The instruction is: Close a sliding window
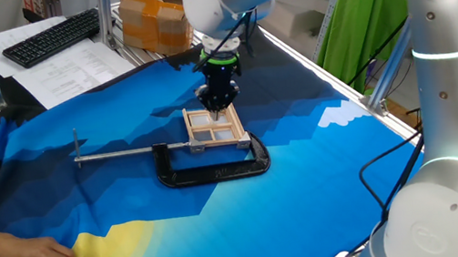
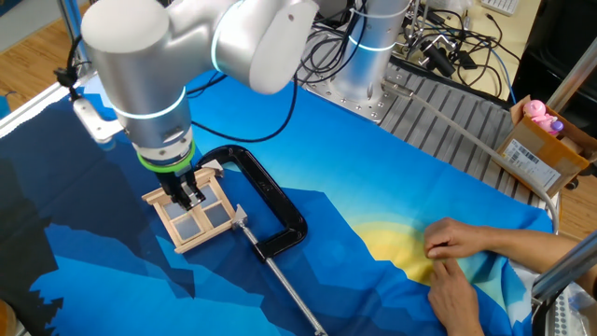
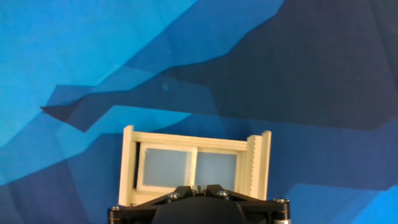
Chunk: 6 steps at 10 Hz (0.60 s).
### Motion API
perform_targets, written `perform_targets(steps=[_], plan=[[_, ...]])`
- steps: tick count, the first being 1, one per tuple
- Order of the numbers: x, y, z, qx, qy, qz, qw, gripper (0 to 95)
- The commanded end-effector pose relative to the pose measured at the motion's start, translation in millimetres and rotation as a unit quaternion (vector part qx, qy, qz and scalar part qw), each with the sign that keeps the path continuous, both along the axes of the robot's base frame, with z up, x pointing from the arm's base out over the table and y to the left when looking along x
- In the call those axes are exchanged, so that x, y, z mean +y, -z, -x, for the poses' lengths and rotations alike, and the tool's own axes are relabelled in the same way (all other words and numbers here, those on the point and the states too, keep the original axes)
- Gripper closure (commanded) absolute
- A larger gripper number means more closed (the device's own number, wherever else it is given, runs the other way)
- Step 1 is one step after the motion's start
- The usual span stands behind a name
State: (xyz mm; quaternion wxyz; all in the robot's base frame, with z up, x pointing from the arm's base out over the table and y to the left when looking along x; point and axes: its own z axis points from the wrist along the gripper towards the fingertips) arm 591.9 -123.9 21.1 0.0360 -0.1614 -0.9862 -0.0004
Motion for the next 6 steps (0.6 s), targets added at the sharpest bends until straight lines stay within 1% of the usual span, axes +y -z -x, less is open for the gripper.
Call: perform_targets(steps=[1,4,6], plan=[[-0.1,1.8,0.9,-0.006,0.003,0.004,1.0,95.0],[-1.6,4.6,1.2,-0.007,0.001,0.005,1.0,95.0],[-1.7,7.3,1.0,-0.01,0.0,0.006,0.9999,95.0]])
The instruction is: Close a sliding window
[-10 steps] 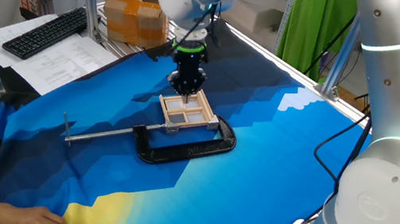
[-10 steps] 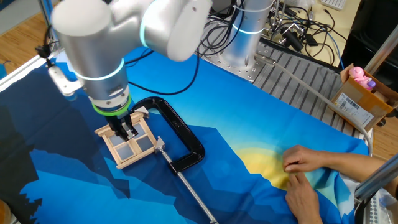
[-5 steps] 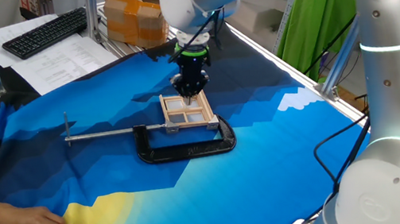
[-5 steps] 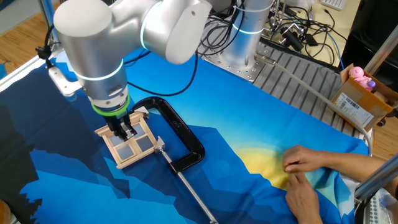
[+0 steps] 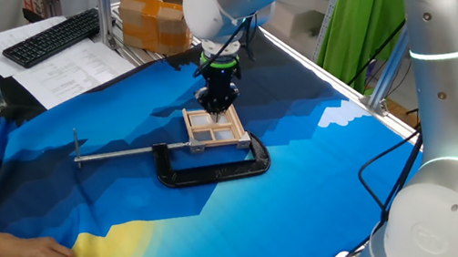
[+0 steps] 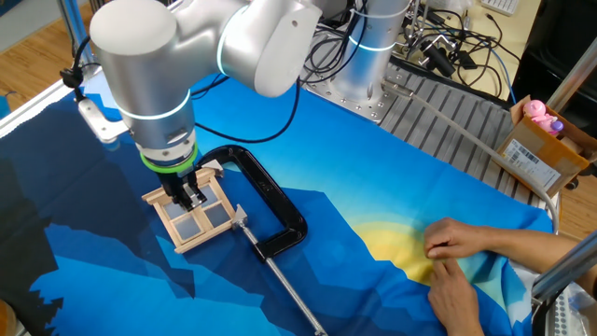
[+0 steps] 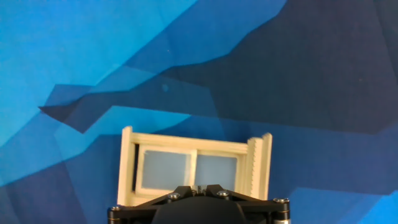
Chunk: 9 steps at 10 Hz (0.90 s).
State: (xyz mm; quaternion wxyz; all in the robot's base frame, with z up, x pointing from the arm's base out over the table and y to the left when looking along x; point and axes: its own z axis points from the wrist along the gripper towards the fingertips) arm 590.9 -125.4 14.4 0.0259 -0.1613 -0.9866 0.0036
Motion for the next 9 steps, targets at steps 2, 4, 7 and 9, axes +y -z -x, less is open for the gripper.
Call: perform_targets(steps=[2,4,7,9], plan=[[-0.1,1.5,-0.4,-0.002,-0.001,-0.001,1.0,95.0],[-0.1,1.7,-0.5,-0.003,0.0,-0.001,1.0,95.0],[-1.0,1.7,-0.4,-0.003,0.003,0.001,1.0,95.0],[-1.2,1.8,-0.3,-0.004,0.012,0.001,0.9999,95.0]])
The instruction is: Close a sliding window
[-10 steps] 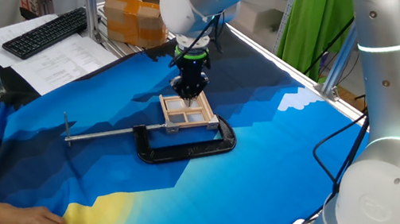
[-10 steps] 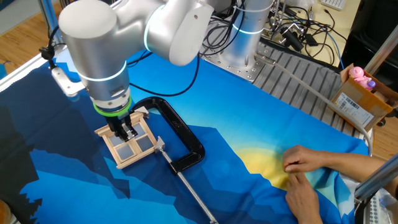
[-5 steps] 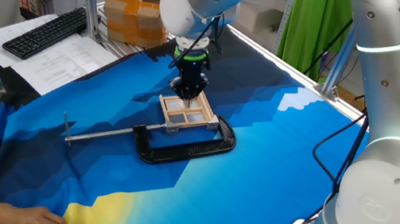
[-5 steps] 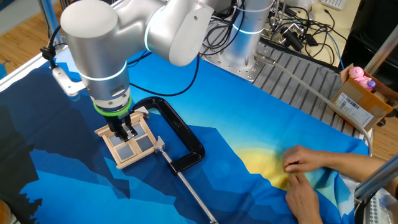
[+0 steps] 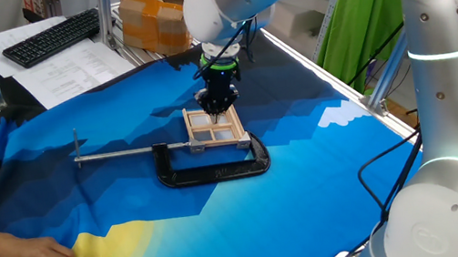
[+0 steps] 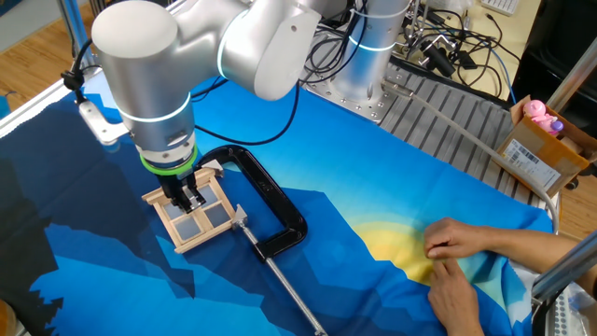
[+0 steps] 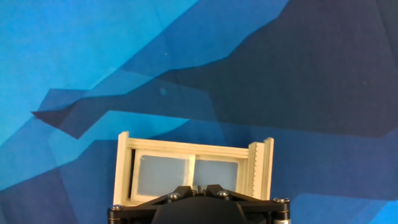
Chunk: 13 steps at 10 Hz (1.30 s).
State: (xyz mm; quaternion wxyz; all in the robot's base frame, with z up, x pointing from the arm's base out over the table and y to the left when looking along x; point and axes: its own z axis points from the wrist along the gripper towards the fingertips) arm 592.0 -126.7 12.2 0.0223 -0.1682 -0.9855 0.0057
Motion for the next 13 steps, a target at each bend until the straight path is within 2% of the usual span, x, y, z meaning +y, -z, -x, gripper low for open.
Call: perform_targets(steps=[1,7,8,11,13], plan=[[0.1,-0.4,0.7,-0.001,0.008,-0.004,1.0,95.0],[4.3,4.5,-1.0,-0.015,0.032,-0.009,0.9993,95.0],[5.3,4.5,-1.3,-0.015,0.036,-0.013,0.9992,95.0],[7.9,4.3,-2.1,-0.016,0.045,-0.013,0.9988,95.0],[7.9,4.1,-2.1,-0.013,0.039,-0.013,0.9991,95.0]])
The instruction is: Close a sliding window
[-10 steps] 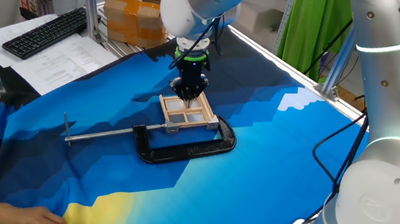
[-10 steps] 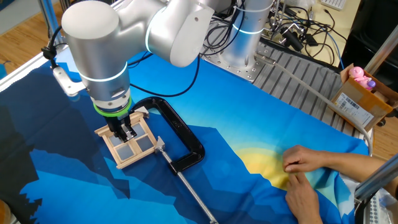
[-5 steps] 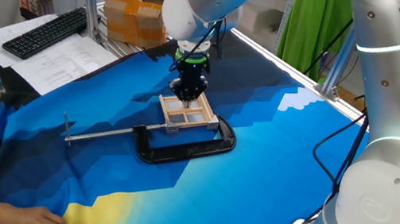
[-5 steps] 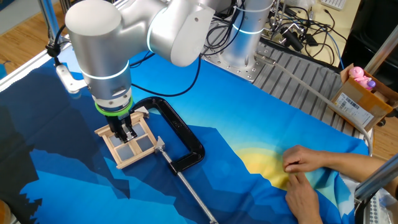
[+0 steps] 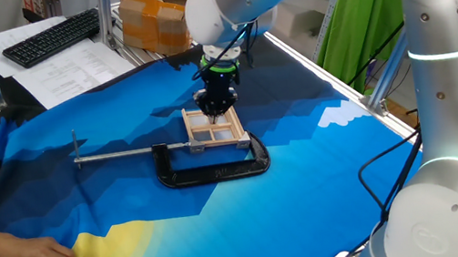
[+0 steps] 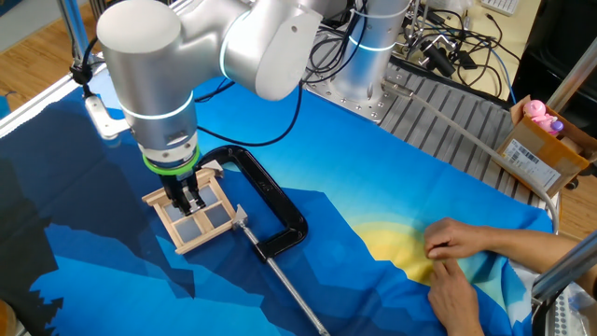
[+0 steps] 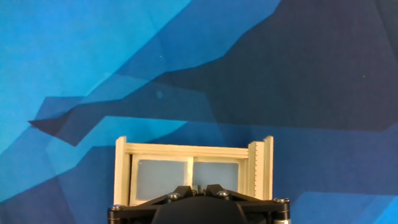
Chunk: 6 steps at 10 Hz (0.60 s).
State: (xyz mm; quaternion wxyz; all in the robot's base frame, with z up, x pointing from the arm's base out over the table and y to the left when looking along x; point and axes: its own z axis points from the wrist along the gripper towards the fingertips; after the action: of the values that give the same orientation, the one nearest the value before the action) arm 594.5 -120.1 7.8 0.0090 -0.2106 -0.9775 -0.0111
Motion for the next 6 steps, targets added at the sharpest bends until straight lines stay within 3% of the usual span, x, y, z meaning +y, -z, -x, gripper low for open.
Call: perform_targets(steps=[1,3,4,6], plan=[[0.2,-5.9,1.1,0.022,-0.023,0.0,0.9995,95.0],[-1.9,-19.4,4.2,0.044,-0.026,-0.023,0.9984,95.0],[-2.2,-31.4,10.1,0.051,-0.022,-0.044,0.9975,95.0],[1.4,-51.7,29.4,0.047,-0.04,-0.05,0.9968,95.0]])
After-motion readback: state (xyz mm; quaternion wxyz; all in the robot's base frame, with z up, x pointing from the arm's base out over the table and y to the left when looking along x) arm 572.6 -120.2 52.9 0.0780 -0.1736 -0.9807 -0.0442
